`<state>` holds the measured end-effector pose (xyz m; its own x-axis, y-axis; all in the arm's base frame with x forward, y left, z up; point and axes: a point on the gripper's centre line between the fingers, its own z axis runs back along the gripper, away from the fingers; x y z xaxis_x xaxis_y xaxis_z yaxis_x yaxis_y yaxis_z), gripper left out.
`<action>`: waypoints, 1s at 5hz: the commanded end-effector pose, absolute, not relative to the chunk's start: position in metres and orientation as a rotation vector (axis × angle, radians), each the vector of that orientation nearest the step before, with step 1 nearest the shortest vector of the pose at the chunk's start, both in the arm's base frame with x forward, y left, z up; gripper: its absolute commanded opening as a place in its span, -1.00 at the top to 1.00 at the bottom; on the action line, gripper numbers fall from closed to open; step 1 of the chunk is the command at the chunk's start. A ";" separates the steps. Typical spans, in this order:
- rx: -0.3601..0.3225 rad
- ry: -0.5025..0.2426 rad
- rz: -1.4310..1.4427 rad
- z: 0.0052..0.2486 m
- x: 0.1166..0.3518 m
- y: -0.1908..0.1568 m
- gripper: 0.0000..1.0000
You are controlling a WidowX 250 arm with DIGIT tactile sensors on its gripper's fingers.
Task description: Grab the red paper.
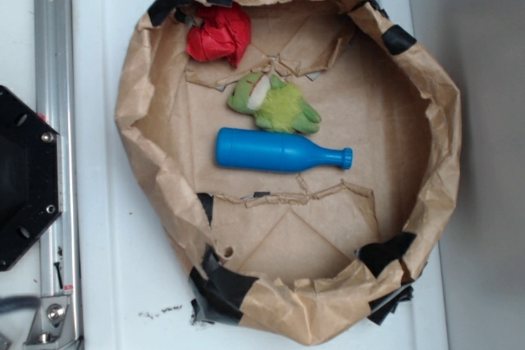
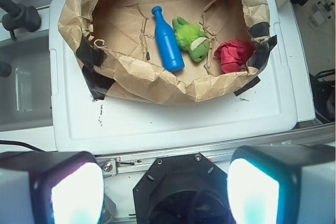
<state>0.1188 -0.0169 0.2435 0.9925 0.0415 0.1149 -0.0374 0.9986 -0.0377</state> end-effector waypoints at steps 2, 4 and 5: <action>-0.123 -0.125 -0.101 0.210 0.165 0.007 -1.00; -0.123 -0.152 -0.271 0.163 0.247 0.034 -1.00; -0.073 -0.191 -0.373 0.147 0.267 0.040 -1.00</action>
<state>0.2583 0.0371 0.1314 0.9234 -0.3524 0.1523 0.3657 0.9281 -0.0698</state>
